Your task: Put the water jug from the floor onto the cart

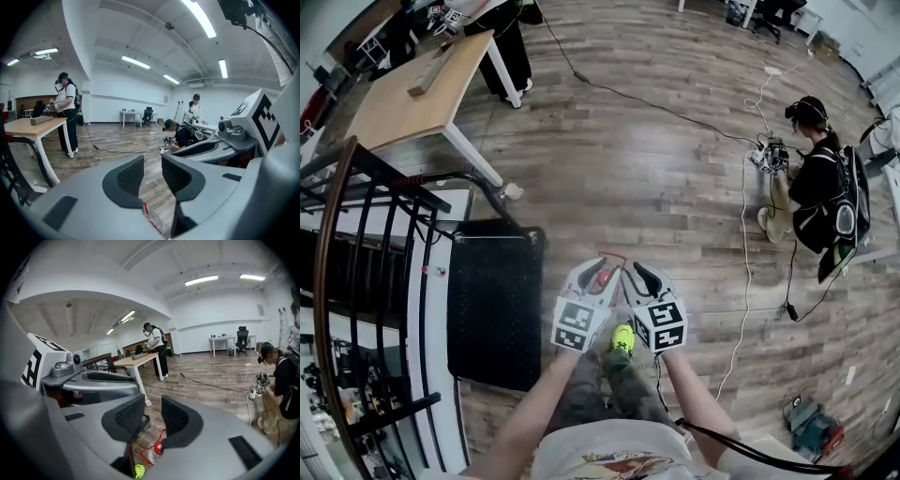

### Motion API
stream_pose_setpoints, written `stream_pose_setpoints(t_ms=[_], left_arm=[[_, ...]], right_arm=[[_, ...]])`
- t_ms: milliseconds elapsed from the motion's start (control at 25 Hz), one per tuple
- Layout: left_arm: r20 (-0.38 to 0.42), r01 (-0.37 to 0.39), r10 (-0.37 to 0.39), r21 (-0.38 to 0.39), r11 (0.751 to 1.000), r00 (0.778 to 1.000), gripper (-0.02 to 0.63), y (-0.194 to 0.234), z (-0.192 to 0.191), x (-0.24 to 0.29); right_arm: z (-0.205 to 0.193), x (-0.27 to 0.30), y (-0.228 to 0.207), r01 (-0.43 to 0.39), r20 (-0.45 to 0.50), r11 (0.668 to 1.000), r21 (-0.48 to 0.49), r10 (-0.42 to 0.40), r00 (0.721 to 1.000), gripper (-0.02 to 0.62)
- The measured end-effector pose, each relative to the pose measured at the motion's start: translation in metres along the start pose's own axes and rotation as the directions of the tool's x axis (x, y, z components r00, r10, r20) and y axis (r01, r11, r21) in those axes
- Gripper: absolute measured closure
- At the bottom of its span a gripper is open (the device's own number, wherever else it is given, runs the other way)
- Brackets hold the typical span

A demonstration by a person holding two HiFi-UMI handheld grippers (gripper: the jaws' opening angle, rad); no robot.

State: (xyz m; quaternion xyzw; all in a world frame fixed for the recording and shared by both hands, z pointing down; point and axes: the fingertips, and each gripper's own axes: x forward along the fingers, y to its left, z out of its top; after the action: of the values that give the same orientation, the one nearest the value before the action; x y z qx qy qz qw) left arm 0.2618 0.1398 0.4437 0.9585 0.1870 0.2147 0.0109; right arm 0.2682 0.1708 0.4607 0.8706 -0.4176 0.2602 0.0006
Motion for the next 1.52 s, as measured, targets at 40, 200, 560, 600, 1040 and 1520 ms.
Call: stream_pose_setpoints(t_ms=[40,200,560,600,1040,1520], left_arm=[[-0.010,0.003,-0.003,0.000,1.000,1.000,0.509,0.005,-0.005,0.005],[-0.053,0.024,-0.024,-0.006,1.000,0.998,0.483,0.020,-0.036,0.022],[-0.113,0.031,-0.036,-0.048,0.998,0.993,0.458,0.044,-0.109,0.075],[-0.116,0.028,-0.035,-0.056,0.998,0.993,0.452,0.047,-0.115,0.080],[-0.156,0.027,-0.028,-0.007,1.000,0.987,0.442,0.073,-0.192,0.116],[-0.186,0.001,-0.001,-0.003,1.000,0.983,0.442,0.104,-0.266,0.160]], right_arm=[[-0.003,0.006,-0.003,0.007,-0.010,1.000,0.002,-0.007,1.000,0.503],[-0.030,0.030,-0.012,0.026,-0.051,0.999,0.025,-0.025,0.998,0.487],[-0.088,0.084,-0.050,0.086,-0.082,0.995,0.055,-0.081,0.993,0.475],[-0.092,0.090,-0.054,0.090,-0.086,0.994,0.056,-0.086,0.993,0.469],[-0.161,0.146,-0.069,0.093,-0.129,0.996,0.012,-0.091,0.988,0.462],[-0.230,0.195,-0.077,0.113,-0.162,0.993,0.032,-0.107,0.981,0.456]])
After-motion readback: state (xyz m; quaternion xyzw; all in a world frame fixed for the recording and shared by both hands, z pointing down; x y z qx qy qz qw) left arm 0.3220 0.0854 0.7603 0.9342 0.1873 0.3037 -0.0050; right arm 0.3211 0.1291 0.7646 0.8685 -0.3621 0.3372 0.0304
